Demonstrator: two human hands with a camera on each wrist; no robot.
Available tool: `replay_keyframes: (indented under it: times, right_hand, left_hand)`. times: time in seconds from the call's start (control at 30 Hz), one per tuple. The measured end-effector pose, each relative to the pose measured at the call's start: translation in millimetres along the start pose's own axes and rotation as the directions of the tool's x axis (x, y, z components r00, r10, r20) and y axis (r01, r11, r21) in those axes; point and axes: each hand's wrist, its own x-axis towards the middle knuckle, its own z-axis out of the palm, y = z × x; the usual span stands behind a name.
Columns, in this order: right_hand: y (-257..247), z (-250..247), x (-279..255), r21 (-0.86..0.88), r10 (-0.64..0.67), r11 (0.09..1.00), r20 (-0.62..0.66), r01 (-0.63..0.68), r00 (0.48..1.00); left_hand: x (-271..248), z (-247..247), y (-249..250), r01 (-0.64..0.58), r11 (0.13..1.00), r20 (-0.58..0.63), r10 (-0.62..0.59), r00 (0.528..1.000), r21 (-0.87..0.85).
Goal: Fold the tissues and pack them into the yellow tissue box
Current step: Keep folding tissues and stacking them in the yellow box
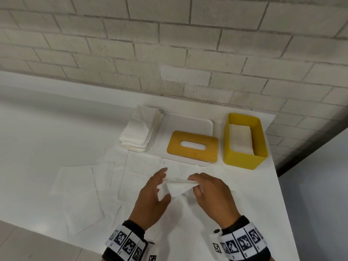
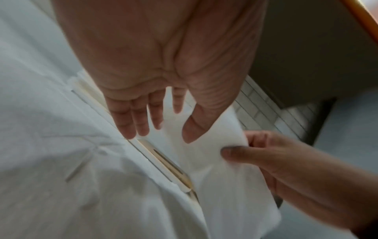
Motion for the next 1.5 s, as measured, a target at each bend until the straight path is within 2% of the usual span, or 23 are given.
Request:
replay_keyframes:
  times: [0.07, 0.1, 0.17, 0.23, 0.27, 0.4, 0.5, 0.63, 0.8, 1.0, 1.13, 1.23, 1.3, 1.33, 1.37, 1.43, 1.5]
  right_hand:
    - [-1.6, -13.6, -1.3, 0.305, 0.081, 0.952, -0.14, -0.035, 0.987]
    - [-4.5, -21.7, -2.4, 0.485, 0.124, 0.874, -0.146, -0.038, 0.981]
    - [-13.7, -35.5, -4.1, 0.749, 0.151, 0.661, -0.079, -0.041, 0.985]
    - [-19.6, -38.3, -5.0, 0.864, 0.187, 0.499, -0.033, -0.066, 0.982]
    - [-21.2, -36.7, -5.1, 0.874, 0.226, 0.478, -0.029, -0.084, 0.974]
    - [-22.2, -24.5, -0.7, 0.793, 0.357, 0.595, -0.118, -0.128, 0.927]
    - [-27.7, -24.9, 0.3, 0.783, 0.368, 0.617, -0.196, -0.081, 0.909]
    - [-33.5, -26.7, -3.5, 0.794, 0.342, 0.609, -0.258, -0.004, 0.904]
    - [-25.9, -7.7, -6.3, 0.809, 0.355, 0.585, -0.189, -0.06, 0.916]
    - [-17.4, 12.3, -11.8, 0.796, 0.422, 0.58, -0.109, -0.175, 0.9]
    - [-17.9, 8.0, -10.9, 0.797, 0.415, 0.581, -0.119, -0.162, 0.902]
    - [-13.1, 6.2, -10.4, 0.814, 0.407, 0.56, -0.106, -0.155, 0.907]
    - [-7.1, 4.8, -11.3, 0.82, 0.399, 0.548, -0.08, -0.167, 0.914]
    - [-3.9, 3.5, -12.8, 0.821, 0.393, 0.543, -0.064, -0.175, 0.917]
    - [-0.3, 2.6, -14.4, 0.825, 0.383, 0.536, -0.048, -0.18, 0.922]
    - [2.7, -1.1, -17.3, 0.857, 0.358, 0.482, -0.005, -0.18, 0.934]
    - [1.0, -4.2, -17.8, 0.924, 0.349, 0.343, 0.042, -0.169, 0.936]
  left_hand:
    - [2.2, -3.7, 5.2, 0.098, 0.985, 0.024, -0.095, 0.995, -0.14]
    - [2.7, -3.6, 11.6, 0.102, 0.972, 0.04, -0.096, 0.995, -0.212]
    - [4.3, -1.8, 28.3, 0.069, 0.929, 0.071, -0.047, 0.996, -0.363]
    - [6.6, -0.7, 48.0, 0.052, 0.876, 0.087, -0.012, 0.996, -0.48]
    - [7.8, 0.3, 56.7, 0.043, 0.872, 0.081, -0.004, 0.997, -0.488]
    - [11.0, 8.3, 74.6, -0.063, 0.945, -0.056, 0.048, 0.997, -0.319]
    - [12.9, 15.2, 76.8, -0.106, 0.958, -0.117, 0.077, 0.99, -0.266]
    - [14.1, 19.4, 75.0, -0.089, 0.95, -0.156, 0.043, 0.987, -0.299]
    - [12.2, 21.3, 61.9, -0.013, 0.974, -0.104, -0.01, 0.995, -0.226]
    - [10.5, 25.7, 53.1, 0.054, 0.99, -0.039, -0.059, 0.997, -0.132]
    - [10.6, 23.0, 60.9, 0.068, 0.981, -0.055, -0.079, 0.995, -0.18]
    - [12.2, 18.9, 66.9, 0.109, 0.955, -0.095, -0.14, 0.986, -0.278]
    - [12.4, 12.1, 73.8, 0.14, 0.901, -0.093, -0.194, 0.977, -0.41]
    - [12.9, 8.3, 77.0, 0.158, 0.844, -0.064, -0.221, 0.973, -0.512]
    - [13.7, 4.2, 80.2, 0.18, 0.759, -0.019, -0.245, 0.969, -0.626]
    - [14.7, -2.3, 84.5, 0.237, 0.529, 0.092, -0.286, 0.954, -0.814]
    - [16.4, -5.0, 85.7, 0.28, 0.342, 0.176, -0.304, 0.936, -0.897]
